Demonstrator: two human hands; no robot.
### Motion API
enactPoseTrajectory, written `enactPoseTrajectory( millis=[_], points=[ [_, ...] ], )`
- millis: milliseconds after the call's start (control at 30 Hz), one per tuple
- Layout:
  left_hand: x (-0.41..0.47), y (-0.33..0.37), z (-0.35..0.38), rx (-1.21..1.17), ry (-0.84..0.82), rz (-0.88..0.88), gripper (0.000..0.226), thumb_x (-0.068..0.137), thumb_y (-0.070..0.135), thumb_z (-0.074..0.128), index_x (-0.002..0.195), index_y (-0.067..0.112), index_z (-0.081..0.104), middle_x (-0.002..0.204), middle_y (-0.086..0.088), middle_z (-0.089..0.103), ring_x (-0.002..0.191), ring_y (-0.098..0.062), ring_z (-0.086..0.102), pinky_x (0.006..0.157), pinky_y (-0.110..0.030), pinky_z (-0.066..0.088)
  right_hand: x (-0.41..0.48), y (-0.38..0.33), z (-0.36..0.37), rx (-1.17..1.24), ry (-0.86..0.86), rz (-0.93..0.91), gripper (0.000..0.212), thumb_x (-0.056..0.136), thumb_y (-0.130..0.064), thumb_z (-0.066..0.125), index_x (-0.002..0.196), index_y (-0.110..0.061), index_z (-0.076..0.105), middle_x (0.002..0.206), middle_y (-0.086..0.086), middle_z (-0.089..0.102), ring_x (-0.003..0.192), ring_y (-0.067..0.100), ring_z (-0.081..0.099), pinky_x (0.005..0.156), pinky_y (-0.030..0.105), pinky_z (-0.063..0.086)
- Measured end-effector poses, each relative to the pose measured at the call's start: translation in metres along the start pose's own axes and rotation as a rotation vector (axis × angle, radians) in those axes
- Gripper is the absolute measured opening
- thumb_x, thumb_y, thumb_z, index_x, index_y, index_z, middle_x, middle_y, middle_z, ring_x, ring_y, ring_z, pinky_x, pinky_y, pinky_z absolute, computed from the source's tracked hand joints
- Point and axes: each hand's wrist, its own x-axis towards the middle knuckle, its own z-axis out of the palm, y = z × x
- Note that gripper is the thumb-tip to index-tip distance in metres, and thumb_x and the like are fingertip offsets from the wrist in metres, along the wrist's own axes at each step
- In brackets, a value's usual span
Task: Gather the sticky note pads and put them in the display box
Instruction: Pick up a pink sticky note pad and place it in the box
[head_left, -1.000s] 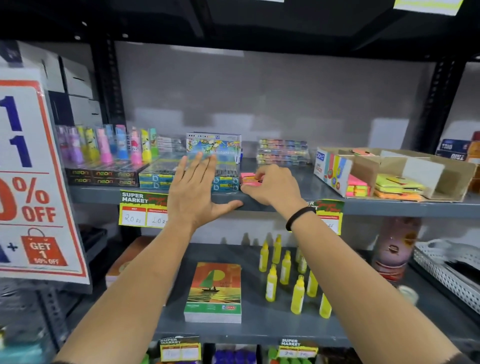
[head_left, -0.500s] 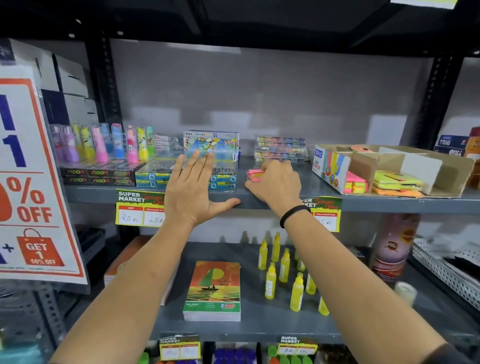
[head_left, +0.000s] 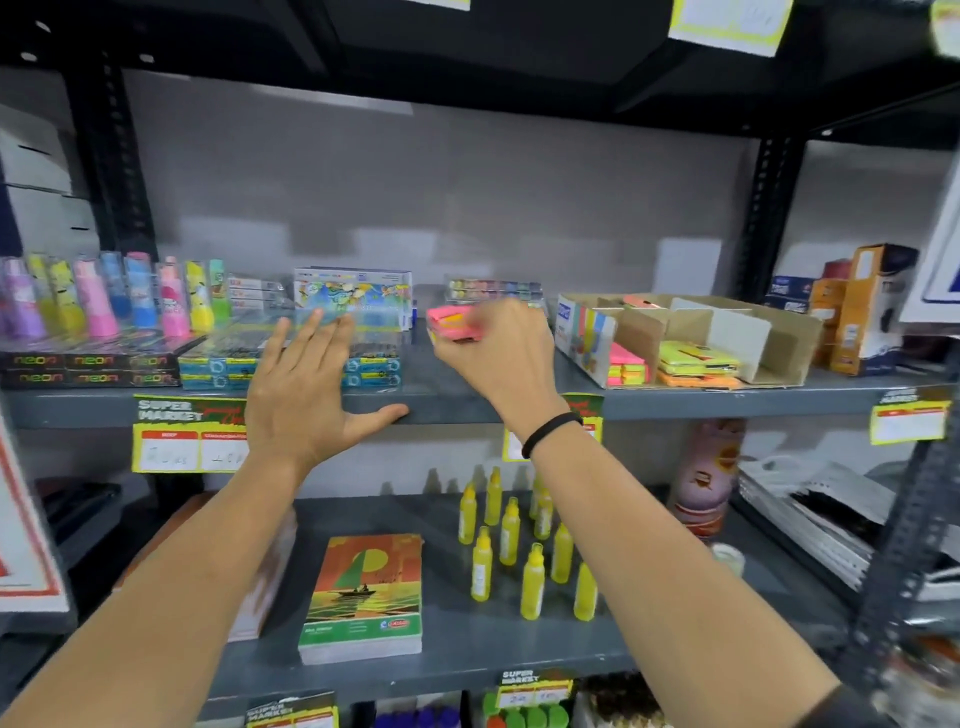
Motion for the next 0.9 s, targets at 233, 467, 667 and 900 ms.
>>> enactPoseTrajectory(
  millis=[233, 467, 667, 900],
  points=[
    [0.000, 0.003, 0.003, 0.023, 0.025, -0.008, 0.108, 0.078, 0.087, 0.037, 0.141, 0.000, 0.049, 0.137, -0.021, 0.058, 0.137, -0.030, 0.048, 0.121, -0.048, 0.023, 0.016, 0.047, -0.085, 0.061, 0.219, -0.001, 0.028, 0.067, -0.047, 0.073, 0.075, -0.021, 0.076, 0.075, -0.002, 0.075, 0.076, 0.015, 0.067, 0.070, 0.023, 0.045],
    [0.002, 0.003, 0.002, 0.020, -0.073, -0.031, 0.116, 0.075, 0.091, 0.027, 0.146, 0.000, 0.042, 0.143, -0.023, 0.052, 0.140, -0.031, 0.044, 0.123, -0.046, 0.016, 0.012, 0.132, -0.142, -0.035, 0.240, 0.097, 0.032, 0.069, -0.050, 0.069, 0.080, -0.021, 0.076, 0.077, -0.003, 0.073, 0.075, 0.010, 0.063, 0.077, 0.013, 0.043],
    [0.003, 0.003, -0.001, 0.013, -0.115, -0.035, 0.118, 0.073, 0.091, 0.028, 0.147, 0.000, 0.040, 0.144, -0.024, 0.050, 0.141, -0.031, 0.042, 0.124, -0.047, 0.014, 0.001, 0.176, -0.133, -0.133, 0.146, 0.184, 0.026, 0.069, -0.043, 0.075, 0.080, -0.020, 0.076, 0.082, -0.001, 0.074, 0.084, 0.016, 0.065, 0.072, 0.021, 0.039],
    [0.004, 0.004, -0.002, 0.004, -0.140, -0.033, 0.118, 0.073, 0.090, 0.027, 0.144, -0.003, 0.042, 0.143, -0.024, 0.051, 0.140, -0.032, 0.042, 0.123, -0.046, 0.013, -0.005, 0.188, -0.107, -0.195, 0.179, 0.127, 0.026, 0.072, -0.039, 0.074, 0.088, -0.019, 0.076, 0.078, 0.005, 0.075, 0.077, 0.023, 0.067, 0.061, 0.022, 0.041]
  ],
)
